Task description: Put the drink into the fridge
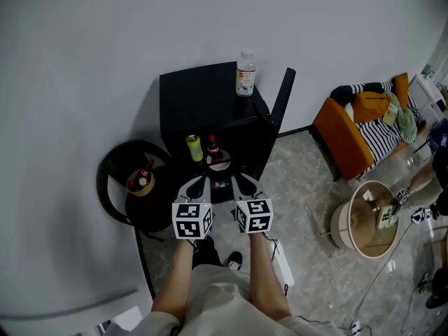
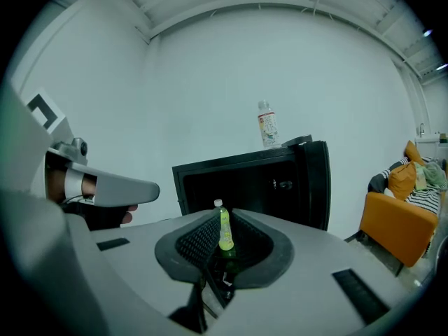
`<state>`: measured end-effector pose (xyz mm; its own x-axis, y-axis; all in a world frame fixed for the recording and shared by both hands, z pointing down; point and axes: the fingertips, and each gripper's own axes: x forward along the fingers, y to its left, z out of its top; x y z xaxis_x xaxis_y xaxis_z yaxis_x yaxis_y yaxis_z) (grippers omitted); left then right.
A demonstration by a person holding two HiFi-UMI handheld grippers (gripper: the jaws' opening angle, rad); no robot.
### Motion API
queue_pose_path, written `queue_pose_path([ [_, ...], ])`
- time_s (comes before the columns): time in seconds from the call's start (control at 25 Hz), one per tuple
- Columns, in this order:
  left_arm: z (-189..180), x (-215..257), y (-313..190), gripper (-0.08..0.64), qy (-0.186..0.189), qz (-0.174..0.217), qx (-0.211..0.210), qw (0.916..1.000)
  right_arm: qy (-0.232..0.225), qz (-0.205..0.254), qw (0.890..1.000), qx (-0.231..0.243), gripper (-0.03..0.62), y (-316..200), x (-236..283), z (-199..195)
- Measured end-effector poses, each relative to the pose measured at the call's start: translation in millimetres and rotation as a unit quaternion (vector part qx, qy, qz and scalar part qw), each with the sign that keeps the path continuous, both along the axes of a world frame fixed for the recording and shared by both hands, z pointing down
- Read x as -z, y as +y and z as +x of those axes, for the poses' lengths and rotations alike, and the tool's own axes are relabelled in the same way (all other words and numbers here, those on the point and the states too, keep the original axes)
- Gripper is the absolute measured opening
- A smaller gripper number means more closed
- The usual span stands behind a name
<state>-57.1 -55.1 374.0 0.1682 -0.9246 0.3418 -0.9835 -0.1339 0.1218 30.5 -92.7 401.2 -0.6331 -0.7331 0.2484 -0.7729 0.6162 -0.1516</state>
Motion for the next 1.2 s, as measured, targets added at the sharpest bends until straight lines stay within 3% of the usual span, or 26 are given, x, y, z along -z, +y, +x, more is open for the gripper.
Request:
queue_pose_path([
  [0.2, 10, -10, 2, 0.009, 0.004, -0.012, -0.019, 0.9997, -0.002, 0.002, 1.000, -0.004, 0.010, 4, 3, 10],
  [0.52, 9, -15, 3, 0.009, -0.017, -0.026, -0.027, 0.9992, -0.013, -0.019, 1.000, -0.003, 0.008, 0, -2, 14],
  [0.88, -2, -13, 8, 0.008, -0.018, -0.038, -0.020, 0.9989, 0.022, -0.030, 0.999, 0.008, 0.008, -1, -5, 8],
  [1.2, 1, 13, -2, 0.009, -0.007, -0.005, -0.030, 0.9995, -0.007, -0.015, 1.000, 0.005, 0.008, -13, 19, 13],
])
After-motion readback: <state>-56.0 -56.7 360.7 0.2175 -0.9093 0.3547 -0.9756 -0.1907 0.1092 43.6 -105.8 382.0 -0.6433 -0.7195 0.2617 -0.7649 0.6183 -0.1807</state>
